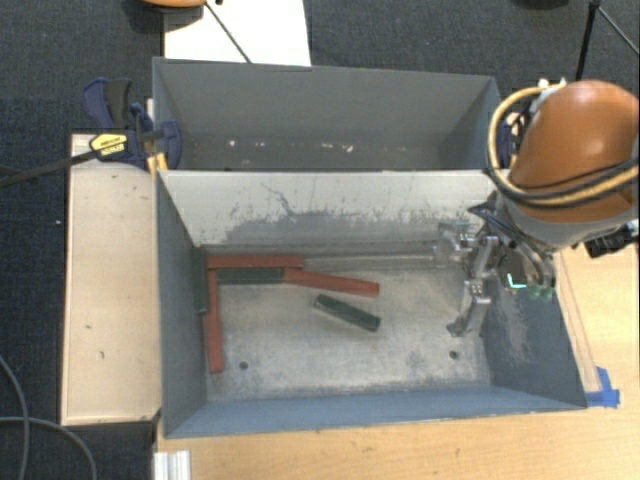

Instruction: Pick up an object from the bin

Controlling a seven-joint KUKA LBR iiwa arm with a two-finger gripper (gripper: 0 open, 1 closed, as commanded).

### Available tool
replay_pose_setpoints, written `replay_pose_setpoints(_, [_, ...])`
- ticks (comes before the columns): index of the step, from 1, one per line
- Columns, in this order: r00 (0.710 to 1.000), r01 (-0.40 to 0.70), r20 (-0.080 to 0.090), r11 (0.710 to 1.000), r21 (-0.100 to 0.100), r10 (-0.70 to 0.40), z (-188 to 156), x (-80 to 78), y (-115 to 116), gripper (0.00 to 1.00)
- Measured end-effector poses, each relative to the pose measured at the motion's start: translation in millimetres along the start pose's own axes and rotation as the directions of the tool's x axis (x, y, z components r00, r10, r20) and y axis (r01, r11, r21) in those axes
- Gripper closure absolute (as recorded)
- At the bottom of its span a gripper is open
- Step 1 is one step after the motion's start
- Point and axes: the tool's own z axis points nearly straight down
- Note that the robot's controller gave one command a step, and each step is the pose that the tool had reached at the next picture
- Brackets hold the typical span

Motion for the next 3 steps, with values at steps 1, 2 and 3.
replay_pose_setpoints(1, [1.0,0.001,0.007,1.0,0.0,-0.001,-3,-1.4,0,0.0])
replay_pose_setpoints(2, [0.998,0.063,0.01,0.998,0.002,-0.063,22,-15.2,43,0.0])
replay_pose_setpoints(3, [0.962,0.273,0.008,0.962,0.0,-0.273,60,-42.0,62,0.0])
